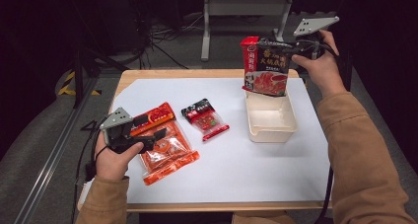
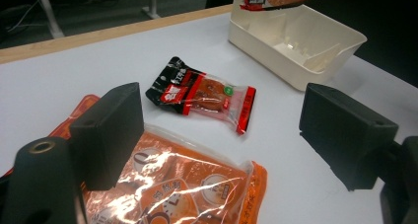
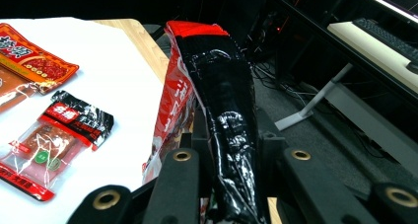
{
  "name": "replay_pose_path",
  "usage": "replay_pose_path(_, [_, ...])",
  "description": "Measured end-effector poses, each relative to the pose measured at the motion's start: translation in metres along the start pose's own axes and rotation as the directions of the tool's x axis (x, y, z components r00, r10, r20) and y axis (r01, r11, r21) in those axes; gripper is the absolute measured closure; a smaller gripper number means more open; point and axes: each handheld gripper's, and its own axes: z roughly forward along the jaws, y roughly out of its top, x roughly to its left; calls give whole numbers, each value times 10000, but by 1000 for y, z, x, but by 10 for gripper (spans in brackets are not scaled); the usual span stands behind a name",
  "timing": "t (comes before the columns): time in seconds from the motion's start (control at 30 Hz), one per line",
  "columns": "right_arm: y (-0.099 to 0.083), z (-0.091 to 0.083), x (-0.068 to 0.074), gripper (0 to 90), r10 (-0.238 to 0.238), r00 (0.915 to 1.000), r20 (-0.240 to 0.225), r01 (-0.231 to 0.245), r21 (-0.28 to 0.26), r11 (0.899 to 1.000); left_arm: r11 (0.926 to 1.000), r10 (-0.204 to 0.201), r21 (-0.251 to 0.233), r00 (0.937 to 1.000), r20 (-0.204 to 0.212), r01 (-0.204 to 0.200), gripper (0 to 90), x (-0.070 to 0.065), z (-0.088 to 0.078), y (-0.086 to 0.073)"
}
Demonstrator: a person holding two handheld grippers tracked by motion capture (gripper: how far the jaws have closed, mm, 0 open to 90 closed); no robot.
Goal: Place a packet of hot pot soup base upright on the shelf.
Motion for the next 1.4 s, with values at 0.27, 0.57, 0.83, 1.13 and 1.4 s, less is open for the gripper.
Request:
replay_pose_path(0.27, [-8,9,-8,767,122,9999,-82,-121,52,9999,9998,-191,-30,9994,-295,190,181,3,-11,-6])
replay_pose_path(0.57, [-14,16,-11,766,118,9999,-90,-117,214,9997,9997,-241,-11,9990,-369,241,181,3,-12,-8])
replay_pose_path(0.83, [-15,21,-10,764,-194,9998,73,191,336,9993,9998,-205,32,9992,-330,207,180,3,-11,-8])
replay_pose_path(1.13, [-18,31,-9,764,-238,9996,159,229,507,9985,9998,-181,56,9992,-347,183,180,4,-11,-9])
replay_pose_path(1.4, [-27,34,-11,756,-89,9997,217,80,412,9991,9997,-231,71,9991,-352,233,180,3,-10,-9])
